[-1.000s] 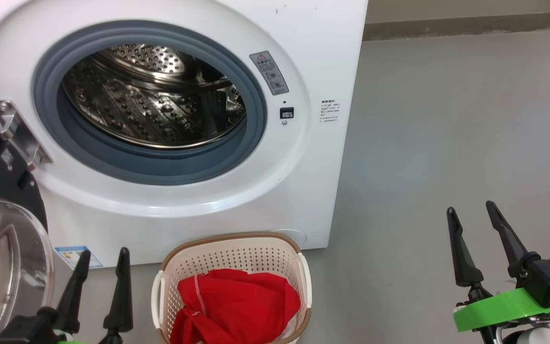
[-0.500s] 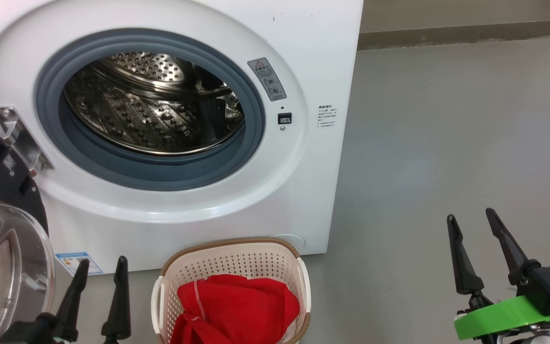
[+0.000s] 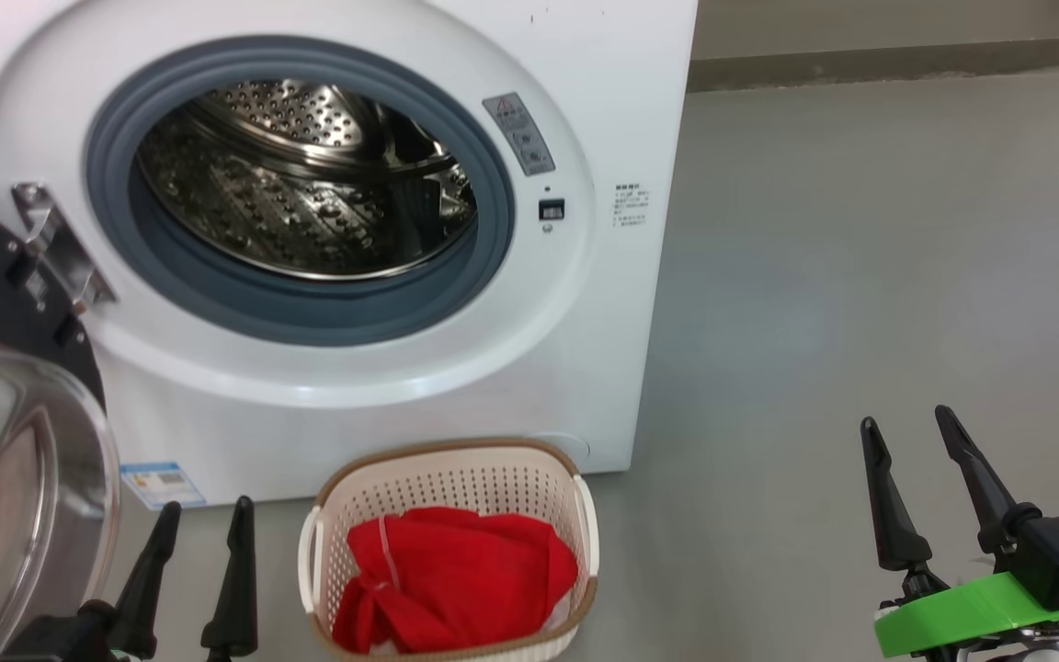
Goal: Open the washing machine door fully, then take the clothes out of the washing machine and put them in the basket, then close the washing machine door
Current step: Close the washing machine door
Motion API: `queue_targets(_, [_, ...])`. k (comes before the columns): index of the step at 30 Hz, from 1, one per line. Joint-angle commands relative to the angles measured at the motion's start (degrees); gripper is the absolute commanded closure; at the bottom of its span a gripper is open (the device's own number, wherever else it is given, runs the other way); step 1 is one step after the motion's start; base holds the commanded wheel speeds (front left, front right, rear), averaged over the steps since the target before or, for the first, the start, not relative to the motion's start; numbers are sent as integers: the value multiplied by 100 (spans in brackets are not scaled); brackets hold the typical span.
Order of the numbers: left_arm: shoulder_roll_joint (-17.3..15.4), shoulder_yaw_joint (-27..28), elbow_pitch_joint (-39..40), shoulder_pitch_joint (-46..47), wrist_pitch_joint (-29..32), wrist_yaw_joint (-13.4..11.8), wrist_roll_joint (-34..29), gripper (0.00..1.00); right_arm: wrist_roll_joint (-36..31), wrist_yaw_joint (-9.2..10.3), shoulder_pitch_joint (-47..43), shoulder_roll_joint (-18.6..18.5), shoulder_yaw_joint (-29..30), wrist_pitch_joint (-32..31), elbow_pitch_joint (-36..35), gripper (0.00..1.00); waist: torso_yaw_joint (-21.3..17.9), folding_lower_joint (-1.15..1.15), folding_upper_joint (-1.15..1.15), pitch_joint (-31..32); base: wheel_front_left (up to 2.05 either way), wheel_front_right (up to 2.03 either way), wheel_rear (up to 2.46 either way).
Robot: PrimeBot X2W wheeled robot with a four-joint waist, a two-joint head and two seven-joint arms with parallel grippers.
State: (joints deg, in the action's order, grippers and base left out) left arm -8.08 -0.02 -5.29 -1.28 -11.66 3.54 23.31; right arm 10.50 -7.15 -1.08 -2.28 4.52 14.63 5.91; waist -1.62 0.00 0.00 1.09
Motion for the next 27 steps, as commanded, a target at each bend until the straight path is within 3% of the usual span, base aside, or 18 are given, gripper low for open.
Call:
queue_targets(1, [-127, 179, 169, 64, -7, 4, 48, 0, 35, -34, 68, -60, -125, 37, -122, 0, 8, 0, 0, -7, -179, 179, 0])
queue_targets(14, [-131, 168, 268, 103, -114, -6, 88, 0, 15, -34, 72, -60, -131, 37, -135, 0, 69, 0, 0, -97, -160, 159, 0])
queue_targets(27, [-177, 54, 268, 150, -194, -51, -72, 0, -2, -34, 123, -60, -166, 37, -118, 0, 123, 0, 0, -152, -28, 28, 0])
